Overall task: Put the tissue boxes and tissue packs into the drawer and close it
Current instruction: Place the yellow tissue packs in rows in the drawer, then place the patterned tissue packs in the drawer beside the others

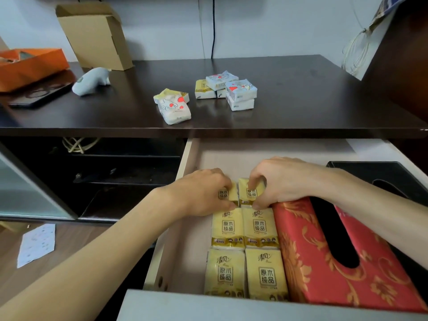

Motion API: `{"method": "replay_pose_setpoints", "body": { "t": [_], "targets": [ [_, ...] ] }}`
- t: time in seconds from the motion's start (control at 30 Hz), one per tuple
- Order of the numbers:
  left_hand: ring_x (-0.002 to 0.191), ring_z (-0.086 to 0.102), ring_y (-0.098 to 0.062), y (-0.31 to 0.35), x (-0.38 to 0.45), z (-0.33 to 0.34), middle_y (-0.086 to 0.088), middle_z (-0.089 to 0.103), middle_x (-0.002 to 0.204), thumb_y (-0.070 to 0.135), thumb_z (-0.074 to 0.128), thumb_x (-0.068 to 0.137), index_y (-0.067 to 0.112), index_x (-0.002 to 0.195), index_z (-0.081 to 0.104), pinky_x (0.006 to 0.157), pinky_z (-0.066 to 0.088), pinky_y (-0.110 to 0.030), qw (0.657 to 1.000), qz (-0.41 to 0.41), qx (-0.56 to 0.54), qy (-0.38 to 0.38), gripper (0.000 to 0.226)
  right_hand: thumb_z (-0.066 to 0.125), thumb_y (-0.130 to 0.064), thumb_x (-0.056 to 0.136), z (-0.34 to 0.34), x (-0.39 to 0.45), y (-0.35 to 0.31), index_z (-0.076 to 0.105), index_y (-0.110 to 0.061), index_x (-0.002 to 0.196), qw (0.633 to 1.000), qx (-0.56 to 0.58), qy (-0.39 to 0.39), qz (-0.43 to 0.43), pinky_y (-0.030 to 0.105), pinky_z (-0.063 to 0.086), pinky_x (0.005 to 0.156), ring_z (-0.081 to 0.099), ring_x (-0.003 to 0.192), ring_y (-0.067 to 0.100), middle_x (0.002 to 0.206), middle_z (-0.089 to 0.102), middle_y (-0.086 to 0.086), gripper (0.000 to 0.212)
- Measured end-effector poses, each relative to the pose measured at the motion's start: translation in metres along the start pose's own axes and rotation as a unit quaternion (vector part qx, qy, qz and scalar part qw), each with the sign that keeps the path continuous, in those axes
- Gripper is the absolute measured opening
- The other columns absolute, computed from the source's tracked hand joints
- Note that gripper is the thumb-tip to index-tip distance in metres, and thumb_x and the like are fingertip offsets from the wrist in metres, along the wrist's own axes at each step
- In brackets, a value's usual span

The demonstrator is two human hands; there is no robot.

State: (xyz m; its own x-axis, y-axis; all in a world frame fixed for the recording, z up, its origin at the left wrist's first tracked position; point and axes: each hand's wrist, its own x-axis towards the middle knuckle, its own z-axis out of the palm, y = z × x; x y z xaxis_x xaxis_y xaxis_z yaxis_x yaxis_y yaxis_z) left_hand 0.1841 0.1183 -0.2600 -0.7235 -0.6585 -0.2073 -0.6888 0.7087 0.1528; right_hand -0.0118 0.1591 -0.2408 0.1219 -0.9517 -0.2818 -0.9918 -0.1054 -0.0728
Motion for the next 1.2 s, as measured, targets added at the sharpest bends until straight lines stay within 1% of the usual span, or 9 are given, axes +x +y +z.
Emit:
{"method": "replay_pose_setpoints", "body": {
  "t": [0.17, 0.3, 0.47, 0.57, 0.67, 0.73, 0.83, 1.0, 1.2],
  "targets": [
    [0.116, 0.056, -0.025, -0.002, -0.005, -0.007, 0.000, 0.057, 0.130, 0.050, 0.056, 0.093, 0.024, 0.130, 0.058, 0.097, 0.047, -0.043, 0.999, -0.004, -0.010, 0.053, 0.045, 0.077, -0.058, 0.072, -0.006, -0.003, 0.008, 0.076, -0.035, 0.105, 0.993, 0.100, 0.049, -0.050, 0.040, 0.052, 0.096, 0.063, 0.108, 0.012, 0.111, 0.072, -0.012, 0.040],
    [0.116, 0.059, -0.018, -0.013, -0.013, -0.022, 0.006, 0.064, 0.125, 0.046, 0.053, 0.095, 0.028, 0.126, 0.062, 0.095, 0.050, -0.040, 0.990, -0.019, -0.040, 0.131, 0.037, 0.076, -0.033, 0.084, -0.023, -0.007, 0.015, 0.081, -0.032, 0.082, 0.948, 0.253, 0.171, -0.088, 0.022, 0.054, 0.076, 0.070, 0.078, -0.004, 0.081, 0.078, -0.019, 0.005],
    [0.099, 0.063, -0.009, -0.025, -0.018, -0.038, 0.012, 0.068, 0.107, 0.032, 0.056, 0.092, 0.027, 0.113, 0.069, 0.086, 0.053, -0.038, 0.937, -0.038, -0.125, 0.324, 0.025, 0.074, -0.018, 0.088, -0.057, 0.018, 0.023, 0.079, -0.028, 0.083, 0.869, 0.356, 0.335, -0.079, 0.022, 0.053, 0.080, 0.072, 0.081, 0.005, 0.085, 0.079, -0.010, 0.012],
    [0.096, 0.062, -0.006, -0.024, -0.014, -0.041, 0.014, 0.068, 0.107, 0.024, 0.057, 0.092, 0.025, 0.113, 0.069, 0.083, 0.054, -0.035, 0.902, -0.052, -0.165, 0.395, 0.024, 0.075, -0.026, 0.086, -0.073, 0.048, 0.023, 0.075, -0.026, 0.106, 0.863, 0.319, 0.391, -0.012, 0.036, 0.053, 0.094, 0.067, 0.103, 0.013, 0.110, 0.074, -0.006, 0.020],
    [0.098, 0.061, -0.006, -0.023, -0.008, -0.039, 0.015, 0.065, 0.112, 0.025, 0.056, 0.093, 0.027, 0.115, 0.067, 0.082, 0.055, -0.035, 0.901, -0.058, -0.142, 0.405, 0.025, 0.076, -0.047, 0.082, -0.082, 0.077, 0.019, 0.063, -0.022, 0.129, 0.886, 0.281, 0.365, 0.053, 0.047, 0.051, 0.098, 0.058, 0.121, 0.020, 0.131, 0.063, -0.001, 0.055],
    [0.099, 0.061, -0.006, -0.023, -0.004, -0.037, 0.016, 0.064, 0.112, 0.028, 0.055, 0.093, 0.029, 0.115, 0.066, 0.081, 0.055, -0.037, 0.905, -0.063, -0.127, 0.402, 0.025, 0.076, -0.057, 0.078, -0.083, 0.093, 0.018, 0.058, -0.021, 0.134, 0.893, 0.269, 0.350, 0.086, 0.043, 0.051, 0.092, 0.057, 0.122, 0.022, 0.133, 0.060, 0.000, 0.068],
    [0.099, 0.061, -0.007, -0.022, 0.001, -0.036, 0.017, 0.063, 0.111, 0.030, 0.054, 0.093, 0.031, 0.114, 0.065, 0.080, 0.056, -0.039, 0.905, -0.061, -0.122, 0.403, 0.024, 0.076, -0.049, 0.081, -0.083, 0.106, 0.023, 0.059, -0.024, 0.132, 0.889, 0.245, 0.371, 0.106, 0.037, 0.048, 0.083, 0.060, 0.120, 0.023, 0.133, 0.062, -0.001, 0.059],
    [0.100, 0.061, -0.003, -0.013, 0.014, -0.045, 0.018, 0.062, 0.114, 0.029, 0.054, 0.094, 0.030, 0.116, 0.066, 0.081, 0.056, -0.033, 0.905, -0.042, -0.137, 0.401, 0.025, 0.076, -0.050, 0.080, -0.078, 0.090, 0.046, 0.063, -0.031, 0.110, 0.829, 0.317, 0.447, 0.109, 0.037, 0.050, 0.084, 0.062, 0.112, 0.022, 0.125, 0.065, -0.004, 0.038],
    [0.118, 0.055, -0.015, -0.001, 0.065, -0.072, 0.005, 0.058, 0.133, 0.029, 0.055, 0.090, 0.024, 0.130, 0.059, 0.093, 0.048, -0.035, 0.922, -0.028, -0.134, 0.361, 0.041, 0.077, -0.057, 0.071, -0.050, 0.066, 0.071, 0.059, -0.030, 0.095, 0.867, 0.270, 0.393, 0.146, 0.037, 0.042, 0.071, 0.056, 0.103, 0.021, 0.113, 0.057, -0.003, 0.039]
  ]
}}
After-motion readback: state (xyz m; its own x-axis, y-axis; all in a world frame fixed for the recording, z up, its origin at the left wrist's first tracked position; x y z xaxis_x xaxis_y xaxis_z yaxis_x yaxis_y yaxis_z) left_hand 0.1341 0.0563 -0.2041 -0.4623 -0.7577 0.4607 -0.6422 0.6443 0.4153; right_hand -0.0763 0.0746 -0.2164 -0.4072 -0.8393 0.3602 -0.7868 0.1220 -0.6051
